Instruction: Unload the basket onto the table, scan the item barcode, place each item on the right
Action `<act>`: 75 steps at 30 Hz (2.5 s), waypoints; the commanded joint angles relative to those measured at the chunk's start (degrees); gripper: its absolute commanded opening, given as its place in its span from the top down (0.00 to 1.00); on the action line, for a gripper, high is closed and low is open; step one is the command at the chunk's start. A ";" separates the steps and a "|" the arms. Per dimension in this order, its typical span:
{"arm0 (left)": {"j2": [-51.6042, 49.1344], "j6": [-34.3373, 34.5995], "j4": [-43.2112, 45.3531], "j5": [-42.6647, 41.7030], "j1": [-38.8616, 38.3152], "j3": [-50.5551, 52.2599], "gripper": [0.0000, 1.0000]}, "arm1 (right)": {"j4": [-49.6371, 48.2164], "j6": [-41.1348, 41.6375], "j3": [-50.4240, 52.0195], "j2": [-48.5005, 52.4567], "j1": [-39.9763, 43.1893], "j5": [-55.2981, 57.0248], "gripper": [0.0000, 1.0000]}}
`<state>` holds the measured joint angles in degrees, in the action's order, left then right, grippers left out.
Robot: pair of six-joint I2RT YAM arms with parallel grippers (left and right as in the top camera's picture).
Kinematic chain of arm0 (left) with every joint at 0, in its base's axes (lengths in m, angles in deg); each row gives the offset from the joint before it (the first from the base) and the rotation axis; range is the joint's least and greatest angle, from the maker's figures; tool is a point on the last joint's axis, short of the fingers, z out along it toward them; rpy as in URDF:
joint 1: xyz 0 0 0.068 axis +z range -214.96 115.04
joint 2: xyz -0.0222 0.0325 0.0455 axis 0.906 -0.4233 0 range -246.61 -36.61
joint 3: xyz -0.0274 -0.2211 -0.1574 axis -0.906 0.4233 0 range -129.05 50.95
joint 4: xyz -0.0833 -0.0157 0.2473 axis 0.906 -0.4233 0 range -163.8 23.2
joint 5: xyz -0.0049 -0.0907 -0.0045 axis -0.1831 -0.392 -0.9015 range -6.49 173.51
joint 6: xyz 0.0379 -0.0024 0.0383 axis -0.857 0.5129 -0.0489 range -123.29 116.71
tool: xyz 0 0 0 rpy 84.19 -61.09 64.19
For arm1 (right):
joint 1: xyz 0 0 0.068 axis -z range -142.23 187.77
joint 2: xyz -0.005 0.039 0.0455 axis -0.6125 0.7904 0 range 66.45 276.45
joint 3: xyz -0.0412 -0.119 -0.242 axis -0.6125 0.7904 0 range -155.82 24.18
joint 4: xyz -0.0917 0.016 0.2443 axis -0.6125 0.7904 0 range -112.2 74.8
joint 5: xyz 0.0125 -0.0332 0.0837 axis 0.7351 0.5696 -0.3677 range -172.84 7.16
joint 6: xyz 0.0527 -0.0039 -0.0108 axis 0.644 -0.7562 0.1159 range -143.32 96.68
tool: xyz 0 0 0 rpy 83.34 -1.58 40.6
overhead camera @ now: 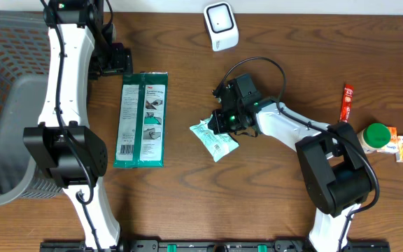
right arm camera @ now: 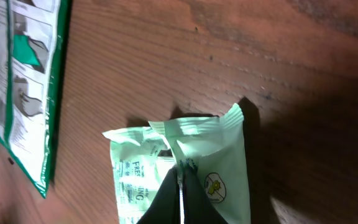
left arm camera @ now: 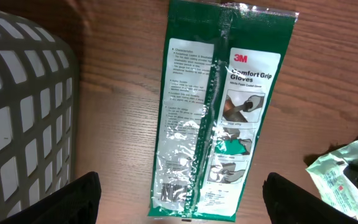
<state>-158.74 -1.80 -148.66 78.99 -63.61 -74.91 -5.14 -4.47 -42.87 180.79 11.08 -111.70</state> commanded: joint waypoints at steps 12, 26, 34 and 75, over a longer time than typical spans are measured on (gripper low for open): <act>1.57 0.11 -0.13 0.28 0.20 0.07 0.16 | 13.07 -2.29 0.13 -13.11 0.68 -6.49 0.99; 1.57 0.11 -0.15 0.31 0.20 0.07 0.16 | 15.61 -1.07 9.03 -11.98 -7.15 8.02 0.93; 1.57 0.11 -0.13 0.31 0.20 0.07 0.16 | 8.81 -0.76 9.66 -12.11 -6.29 -1.49 0.99; 1.57 0.11 -0.13 0.31 0.20 0.07 0.16 | 9.94 -4.76 6.29 -20.39 -2.25 -4.42 0.76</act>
<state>-158.74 -1.80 -148.66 78.99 -63.61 -74.91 4.76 -4.93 -32.35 166.10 6.86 -112.51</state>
